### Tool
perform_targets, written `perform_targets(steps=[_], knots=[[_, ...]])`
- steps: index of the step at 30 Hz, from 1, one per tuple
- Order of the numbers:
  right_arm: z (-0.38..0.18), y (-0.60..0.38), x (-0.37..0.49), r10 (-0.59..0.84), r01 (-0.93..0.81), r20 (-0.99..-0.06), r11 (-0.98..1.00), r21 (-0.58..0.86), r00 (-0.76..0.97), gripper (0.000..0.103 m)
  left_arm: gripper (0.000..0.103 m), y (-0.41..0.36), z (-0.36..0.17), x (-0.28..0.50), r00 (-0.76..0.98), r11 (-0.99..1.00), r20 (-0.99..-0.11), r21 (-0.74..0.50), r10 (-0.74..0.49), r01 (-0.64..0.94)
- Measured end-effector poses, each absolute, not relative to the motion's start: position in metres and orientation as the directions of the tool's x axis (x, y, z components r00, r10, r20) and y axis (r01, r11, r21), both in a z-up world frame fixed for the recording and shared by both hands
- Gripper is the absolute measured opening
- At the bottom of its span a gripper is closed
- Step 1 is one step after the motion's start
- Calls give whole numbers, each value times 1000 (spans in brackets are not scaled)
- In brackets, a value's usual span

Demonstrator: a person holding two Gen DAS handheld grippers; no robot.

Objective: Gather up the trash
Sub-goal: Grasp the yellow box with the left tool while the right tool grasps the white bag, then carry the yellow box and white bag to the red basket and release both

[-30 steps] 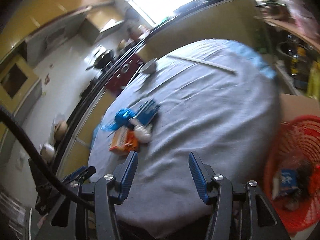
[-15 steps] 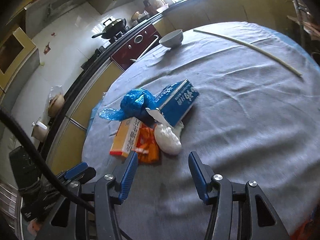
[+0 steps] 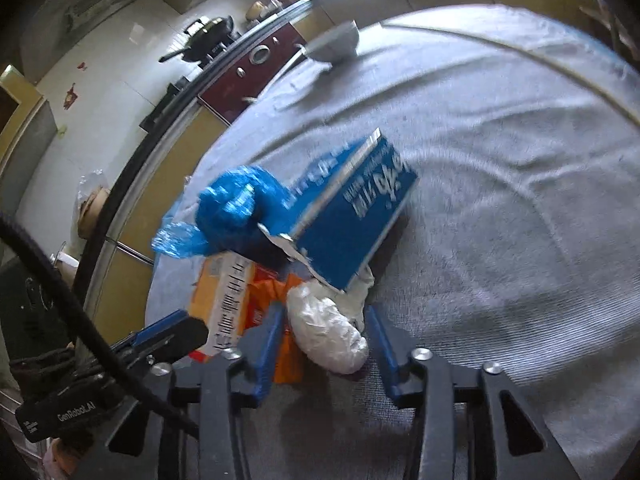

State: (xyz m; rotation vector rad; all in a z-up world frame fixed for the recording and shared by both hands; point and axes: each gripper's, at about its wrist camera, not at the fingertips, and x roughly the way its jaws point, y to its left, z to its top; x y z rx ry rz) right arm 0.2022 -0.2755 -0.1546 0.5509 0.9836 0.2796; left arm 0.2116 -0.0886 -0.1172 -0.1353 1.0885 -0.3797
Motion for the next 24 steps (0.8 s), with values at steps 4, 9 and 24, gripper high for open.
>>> perform_targets(steps=[4, 9, 24], knots=[[-154, -278, 197, 467, 13, -691, 824, 566, 552, 37, 47, -87, -127, 215, 384, 926, -846, -305, -371, 223], [-141, -290, 175, 472, 1, -658, 812, 583, 587, 37, 47, -83, -122, 205, 418, 933, -836, -291, -355, 210], [-110, -321, 91, 435, -6, -593, 809, 587, 678, 37, 47, -99, -89, 124, 488, 931, -803, -221, -343, 291]])
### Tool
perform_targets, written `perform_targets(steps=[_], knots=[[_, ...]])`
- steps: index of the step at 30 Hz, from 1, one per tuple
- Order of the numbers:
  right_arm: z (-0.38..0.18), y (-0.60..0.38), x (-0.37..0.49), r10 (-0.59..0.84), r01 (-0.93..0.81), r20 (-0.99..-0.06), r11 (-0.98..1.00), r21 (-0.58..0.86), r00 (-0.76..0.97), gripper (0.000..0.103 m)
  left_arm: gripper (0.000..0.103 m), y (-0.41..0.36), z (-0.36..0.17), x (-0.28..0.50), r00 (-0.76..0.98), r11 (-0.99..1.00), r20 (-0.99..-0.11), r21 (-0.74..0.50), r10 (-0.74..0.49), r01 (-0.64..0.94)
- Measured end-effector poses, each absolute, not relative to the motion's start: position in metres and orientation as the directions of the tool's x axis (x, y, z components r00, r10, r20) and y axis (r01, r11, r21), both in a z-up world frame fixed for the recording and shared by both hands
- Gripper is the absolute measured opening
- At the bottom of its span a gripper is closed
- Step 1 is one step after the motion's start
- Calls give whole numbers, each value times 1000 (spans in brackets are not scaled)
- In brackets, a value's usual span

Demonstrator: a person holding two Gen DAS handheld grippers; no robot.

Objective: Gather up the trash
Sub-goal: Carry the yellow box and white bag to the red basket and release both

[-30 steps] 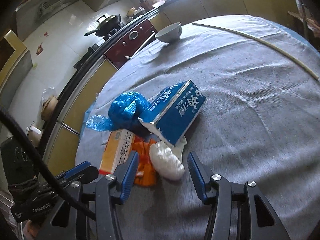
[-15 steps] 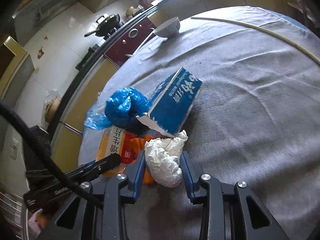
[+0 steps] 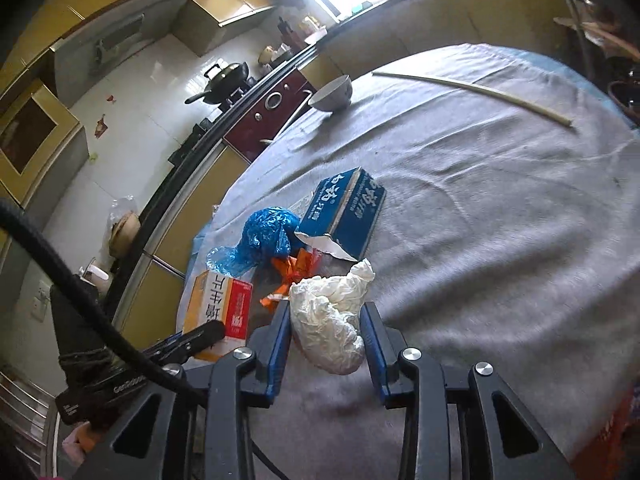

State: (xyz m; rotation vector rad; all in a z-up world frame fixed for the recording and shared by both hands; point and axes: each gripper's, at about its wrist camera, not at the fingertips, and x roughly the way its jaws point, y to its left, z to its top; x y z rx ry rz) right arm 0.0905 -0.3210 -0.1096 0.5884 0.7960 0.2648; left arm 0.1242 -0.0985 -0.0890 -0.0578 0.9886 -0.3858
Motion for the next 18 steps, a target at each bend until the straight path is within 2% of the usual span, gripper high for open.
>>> perform_targets(steps=[7, 18], knots=[[-101, -346, 53, 408, 7, -570, 809, 588, 713, 37, 47, -123, -76, 96, 503, 917, -788, -187, -354, 352], [-85, -376, 3, 360, 31, -528, 804, 594, 770, 37, 47, -171, -40, 48, 609, 900, -739, 8, -289, 436]])
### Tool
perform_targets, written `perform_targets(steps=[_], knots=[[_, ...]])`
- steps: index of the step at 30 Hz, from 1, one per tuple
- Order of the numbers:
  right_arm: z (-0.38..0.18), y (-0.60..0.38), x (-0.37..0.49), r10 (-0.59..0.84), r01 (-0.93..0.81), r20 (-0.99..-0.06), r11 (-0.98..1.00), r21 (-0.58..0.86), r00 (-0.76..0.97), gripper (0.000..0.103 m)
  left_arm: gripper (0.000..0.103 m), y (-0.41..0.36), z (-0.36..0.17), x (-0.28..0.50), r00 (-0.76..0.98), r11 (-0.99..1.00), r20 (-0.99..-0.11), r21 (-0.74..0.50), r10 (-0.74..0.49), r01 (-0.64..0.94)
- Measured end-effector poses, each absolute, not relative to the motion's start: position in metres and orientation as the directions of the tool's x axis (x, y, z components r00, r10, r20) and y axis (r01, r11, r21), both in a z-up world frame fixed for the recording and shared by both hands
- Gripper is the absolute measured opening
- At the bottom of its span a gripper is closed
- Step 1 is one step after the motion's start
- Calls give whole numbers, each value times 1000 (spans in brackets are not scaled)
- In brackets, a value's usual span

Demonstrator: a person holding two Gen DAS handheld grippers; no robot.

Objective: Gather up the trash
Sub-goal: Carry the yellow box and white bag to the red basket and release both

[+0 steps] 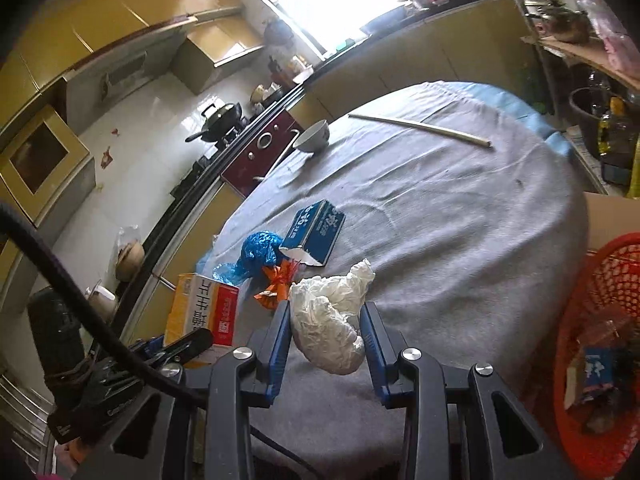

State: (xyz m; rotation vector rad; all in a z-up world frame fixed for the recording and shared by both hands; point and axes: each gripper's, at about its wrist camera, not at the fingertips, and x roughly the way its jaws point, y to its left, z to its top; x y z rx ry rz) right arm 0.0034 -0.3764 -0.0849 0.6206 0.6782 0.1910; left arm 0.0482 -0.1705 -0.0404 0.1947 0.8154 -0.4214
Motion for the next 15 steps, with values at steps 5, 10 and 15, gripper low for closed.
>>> perform_targets(steps=[5, 10, 15], knots=[[-84, -391, -12, 339, 53, -515, 795, 604, 787, 37, 47, -187, -32, 37, 638, 885, -718, 66, -279, 461], [-87, -407, -23, 312, 86, -516, 788, 610, 798, 37, 47, -201, -30, 32, 639, 871, -716, 90, -281, 483], [-91, -426, -35, 282, 121, -513, 776, 619, 811, 37, 47, -215, -31, 28, 631, 857, -722, 105, -284, 505]])
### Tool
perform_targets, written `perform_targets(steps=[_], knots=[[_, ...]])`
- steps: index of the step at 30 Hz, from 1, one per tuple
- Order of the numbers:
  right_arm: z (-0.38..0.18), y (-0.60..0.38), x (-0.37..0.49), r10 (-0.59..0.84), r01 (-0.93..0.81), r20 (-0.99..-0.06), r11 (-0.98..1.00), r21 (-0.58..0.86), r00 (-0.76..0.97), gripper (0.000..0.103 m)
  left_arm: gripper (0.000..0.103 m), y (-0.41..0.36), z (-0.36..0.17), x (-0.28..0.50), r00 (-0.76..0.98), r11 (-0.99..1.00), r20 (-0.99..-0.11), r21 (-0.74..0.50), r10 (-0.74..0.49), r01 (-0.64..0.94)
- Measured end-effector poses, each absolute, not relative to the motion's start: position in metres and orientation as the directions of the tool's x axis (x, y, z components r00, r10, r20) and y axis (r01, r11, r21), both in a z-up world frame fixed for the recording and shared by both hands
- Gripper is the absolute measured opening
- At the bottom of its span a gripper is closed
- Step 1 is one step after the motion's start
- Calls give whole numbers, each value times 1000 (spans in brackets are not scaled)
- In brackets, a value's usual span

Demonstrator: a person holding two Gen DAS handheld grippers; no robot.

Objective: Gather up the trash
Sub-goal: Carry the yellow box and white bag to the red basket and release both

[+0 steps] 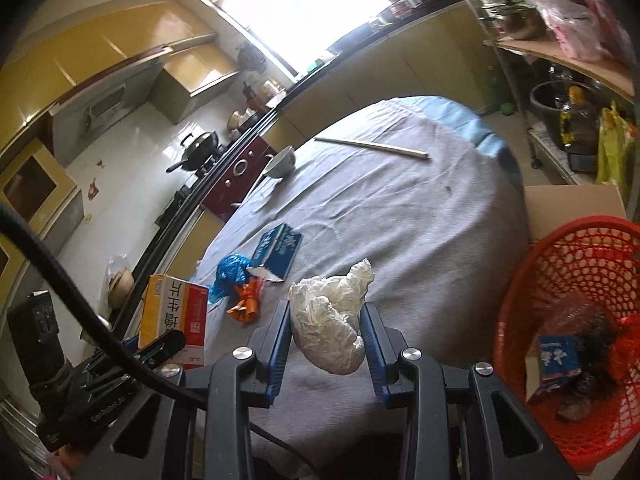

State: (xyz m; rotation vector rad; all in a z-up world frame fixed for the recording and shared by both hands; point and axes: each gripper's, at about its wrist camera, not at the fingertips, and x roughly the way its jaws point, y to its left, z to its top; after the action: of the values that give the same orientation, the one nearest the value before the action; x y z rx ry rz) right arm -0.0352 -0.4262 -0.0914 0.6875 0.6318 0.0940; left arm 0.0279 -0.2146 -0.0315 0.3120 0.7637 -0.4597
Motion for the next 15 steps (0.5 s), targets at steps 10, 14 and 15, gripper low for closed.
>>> perform_targets(steps=[10, 14, 15], knots=[[-96, -458, -61, 235, 174, -502, 749, 639, 832, 37, 47, -244, -30, 14, 621, 822, -724, 133, -301, 554], [-98, -466, -70, 221, 189, -500, 741, 644, 837, 37, 47, -252, -29, 9, 623, 814, -722, 145, -301, 562], [-99, -467, -72, 219, 192, -499, 739, 646, 838, 37, 47, -254, -29, 8, 624, 812, -721, 148, -302, 564]])
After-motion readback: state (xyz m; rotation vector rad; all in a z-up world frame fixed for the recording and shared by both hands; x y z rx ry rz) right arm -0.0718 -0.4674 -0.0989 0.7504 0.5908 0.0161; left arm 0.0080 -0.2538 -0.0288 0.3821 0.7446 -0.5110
